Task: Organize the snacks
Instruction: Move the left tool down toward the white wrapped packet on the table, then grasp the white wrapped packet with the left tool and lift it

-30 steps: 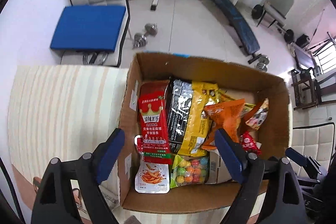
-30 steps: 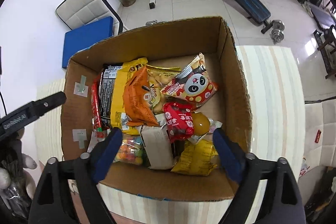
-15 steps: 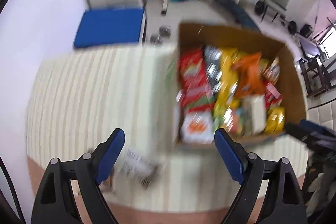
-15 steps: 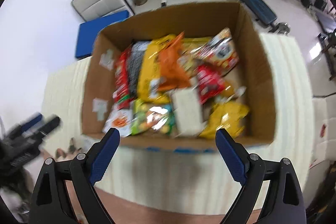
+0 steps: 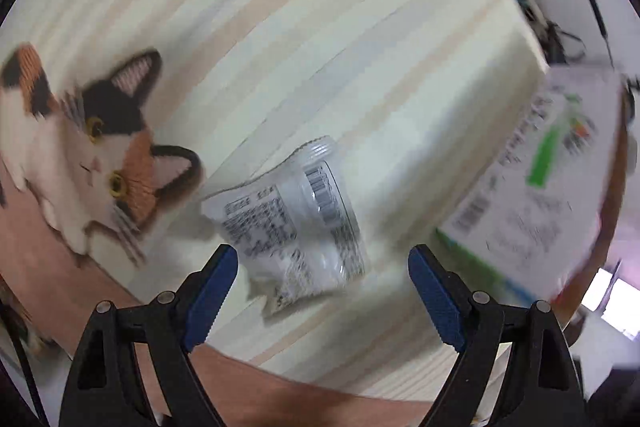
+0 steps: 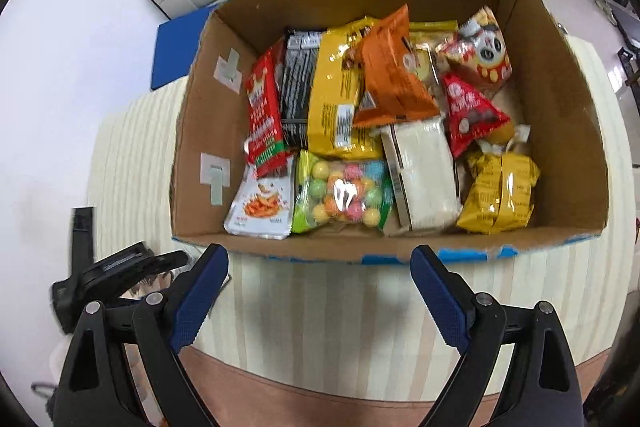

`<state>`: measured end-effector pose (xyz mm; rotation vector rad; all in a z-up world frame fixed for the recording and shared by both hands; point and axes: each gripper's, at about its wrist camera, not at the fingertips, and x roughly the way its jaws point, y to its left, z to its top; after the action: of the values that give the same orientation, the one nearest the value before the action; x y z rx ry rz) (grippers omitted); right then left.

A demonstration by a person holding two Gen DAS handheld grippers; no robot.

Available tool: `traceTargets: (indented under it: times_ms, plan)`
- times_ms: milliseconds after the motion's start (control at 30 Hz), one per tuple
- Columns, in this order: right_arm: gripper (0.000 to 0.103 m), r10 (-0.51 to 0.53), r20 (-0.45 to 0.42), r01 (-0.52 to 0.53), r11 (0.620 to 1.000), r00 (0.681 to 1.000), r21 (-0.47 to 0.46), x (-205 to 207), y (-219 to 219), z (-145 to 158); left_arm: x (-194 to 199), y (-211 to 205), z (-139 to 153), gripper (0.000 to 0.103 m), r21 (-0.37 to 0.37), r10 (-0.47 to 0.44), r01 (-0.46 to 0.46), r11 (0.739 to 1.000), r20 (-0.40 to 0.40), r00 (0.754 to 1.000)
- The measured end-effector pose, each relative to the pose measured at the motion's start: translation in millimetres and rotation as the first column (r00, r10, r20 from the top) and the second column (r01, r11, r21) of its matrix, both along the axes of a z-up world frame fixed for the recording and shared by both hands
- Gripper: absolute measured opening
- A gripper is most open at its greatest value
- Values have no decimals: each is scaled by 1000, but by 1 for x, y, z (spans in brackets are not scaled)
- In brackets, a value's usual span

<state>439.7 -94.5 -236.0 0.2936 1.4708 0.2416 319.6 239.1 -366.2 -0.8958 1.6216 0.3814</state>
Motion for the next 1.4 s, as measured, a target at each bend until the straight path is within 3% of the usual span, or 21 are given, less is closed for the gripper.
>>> traceTargets:
  times_ms: [167,333,467,533,667,833,1133,1267,1400]
  plan:
    - [95,-13,0,13,1000,1000,6,8,-5,1,9,-5,-29,87,49,-12,19,999,-138,990]
    - [95,-31,-10,31,999,999,25,8,-13,0,18,-21,-34,87,97,-105,125,987,-184,977]
    - [95,-32,-14,33,999,999,36,7,-17,-1,21,-36,-35,87,131,-169,194,972,-180,969]
    - [95,-27,-12,28,999,1000,42,5,-18,0,18,-38,-34,87,143,-161,185,972,-166,973]
    - [95,-20,-5,20,999,1000,40,3,-18,1,5,-44,-24,73,186,-174,195,963,-123,977]
    - [95,-10,1,10,1000,1000,16,2,-15,2,-11,-58,-16,73,223,-242,259,940,-100,965]
    - [95,7,69,-2,997,998,-73,3,-21,20,-60,-110,48,73,358,-383,356,863,5,924]
    - [95,2,81,5,997,997,-83,3,-31,28,-79,-146,97,73,418,-463,390,821,85,882]
    - [95,-13,92,20,996,996,-84,1,-44,36,-70,-170,146,73,427,-518,411,805,168,839]
